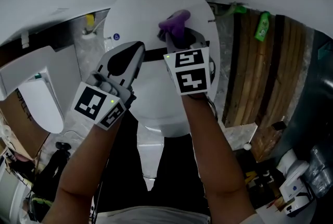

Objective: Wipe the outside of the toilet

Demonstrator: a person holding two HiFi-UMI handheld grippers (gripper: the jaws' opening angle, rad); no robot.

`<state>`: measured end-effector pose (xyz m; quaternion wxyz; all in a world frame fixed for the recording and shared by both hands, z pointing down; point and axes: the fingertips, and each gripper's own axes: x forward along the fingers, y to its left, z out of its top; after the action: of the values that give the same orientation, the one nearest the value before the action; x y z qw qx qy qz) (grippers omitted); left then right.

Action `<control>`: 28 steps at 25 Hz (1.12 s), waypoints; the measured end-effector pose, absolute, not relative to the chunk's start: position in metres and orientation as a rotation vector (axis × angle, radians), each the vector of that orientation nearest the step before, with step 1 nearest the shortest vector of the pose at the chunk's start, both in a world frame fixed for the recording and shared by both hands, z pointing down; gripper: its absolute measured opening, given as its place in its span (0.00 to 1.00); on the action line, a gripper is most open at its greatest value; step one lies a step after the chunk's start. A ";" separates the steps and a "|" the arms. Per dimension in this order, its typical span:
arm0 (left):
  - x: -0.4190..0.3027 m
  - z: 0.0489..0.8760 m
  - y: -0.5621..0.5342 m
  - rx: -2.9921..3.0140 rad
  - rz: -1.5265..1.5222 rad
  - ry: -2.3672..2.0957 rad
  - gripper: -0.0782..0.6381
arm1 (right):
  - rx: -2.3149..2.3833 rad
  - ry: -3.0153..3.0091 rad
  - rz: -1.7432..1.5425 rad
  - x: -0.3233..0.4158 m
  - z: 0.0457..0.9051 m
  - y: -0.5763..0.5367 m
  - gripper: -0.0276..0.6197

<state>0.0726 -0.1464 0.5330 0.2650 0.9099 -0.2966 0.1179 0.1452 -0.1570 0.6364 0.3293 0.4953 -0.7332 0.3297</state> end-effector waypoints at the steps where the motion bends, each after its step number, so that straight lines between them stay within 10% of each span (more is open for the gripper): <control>1: 0.064 0.534 -0.146 2.454 0.320 -0.811 0.12 | 1.269 -1.929 0.843 0.131 0.636 -0.157 0.18; 12: -0.028 0.500 -0.143 2.425 0.286 -0.922 0.12 | 1.002 -2.081 0.779 -0.008 0.622 -0.144 0.18; 28: 0.006 0.296 -0.127 2.577 0.147 -0.863 0.12 | 1.417 -2.249 0.696 0.103 0.366 -0.105 0.19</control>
<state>0.0057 -0.1271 0.2962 0.2086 0.9260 -0.3102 0.0527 0.1032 -0.1049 0.3658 0.1956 0.5057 -0.8027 0.2483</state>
